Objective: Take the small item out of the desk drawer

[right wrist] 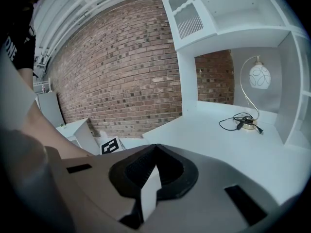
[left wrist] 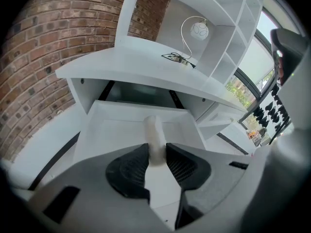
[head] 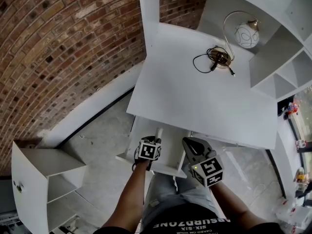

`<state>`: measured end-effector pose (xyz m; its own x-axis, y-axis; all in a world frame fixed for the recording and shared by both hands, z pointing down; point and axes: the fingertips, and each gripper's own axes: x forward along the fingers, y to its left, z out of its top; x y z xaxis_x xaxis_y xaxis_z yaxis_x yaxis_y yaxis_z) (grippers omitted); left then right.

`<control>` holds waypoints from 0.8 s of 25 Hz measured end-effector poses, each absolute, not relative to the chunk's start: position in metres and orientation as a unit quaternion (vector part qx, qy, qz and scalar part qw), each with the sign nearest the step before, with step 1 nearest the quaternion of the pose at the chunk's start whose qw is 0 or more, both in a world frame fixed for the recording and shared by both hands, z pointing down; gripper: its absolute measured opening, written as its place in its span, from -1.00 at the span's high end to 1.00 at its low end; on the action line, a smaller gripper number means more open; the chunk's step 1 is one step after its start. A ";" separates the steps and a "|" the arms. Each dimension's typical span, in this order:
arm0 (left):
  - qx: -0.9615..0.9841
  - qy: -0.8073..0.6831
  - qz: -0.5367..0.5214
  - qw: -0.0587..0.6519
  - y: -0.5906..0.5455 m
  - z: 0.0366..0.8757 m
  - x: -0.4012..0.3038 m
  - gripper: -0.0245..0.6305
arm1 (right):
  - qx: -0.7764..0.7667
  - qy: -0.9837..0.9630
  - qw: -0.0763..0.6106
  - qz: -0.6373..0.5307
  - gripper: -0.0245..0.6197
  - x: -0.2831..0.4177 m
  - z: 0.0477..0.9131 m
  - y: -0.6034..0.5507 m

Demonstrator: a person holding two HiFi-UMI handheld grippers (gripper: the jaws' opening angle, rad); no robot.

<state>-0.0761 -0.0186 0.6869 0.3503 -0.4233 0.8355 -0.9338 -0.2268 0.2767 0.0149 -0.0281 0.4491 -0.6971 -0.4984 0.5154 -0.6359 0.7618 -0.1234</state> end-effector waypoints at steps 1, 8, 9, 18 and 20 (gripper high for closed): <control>0.717 -0.475 0.315 0.401 -0.018 0.684 -0.077 0.57 | 0.309 -0.910 0.233 0.147 0.93 0.014 0.448 -0.028; 0.723 -0.486 0.300 0.388 -0.012 0.660 -0.081 0.57 | 0.299 -0.915 0.226 0.146 0.93 0.005 0.440 -0.029; 0.724 -0.488 0.298 0.386 -0.011 0.657 -0.081 0.57 | 0.297 -0.916 0.226 0.146 0.93 0.004 0.440 -0.028; 0.733 -0.497 0.283 0.367 -0.002 0.630 -0.083 0.57 | 0.290 -0.920 0.220 0.148 0.93 0.001 0.435 -0.020; 0.735 -0.498 0.283 0.362 0.001 0.625 -0.083 0.57 | 0.291 -0.920 0.218 0.145 0.93 0.002 0.433 -0.019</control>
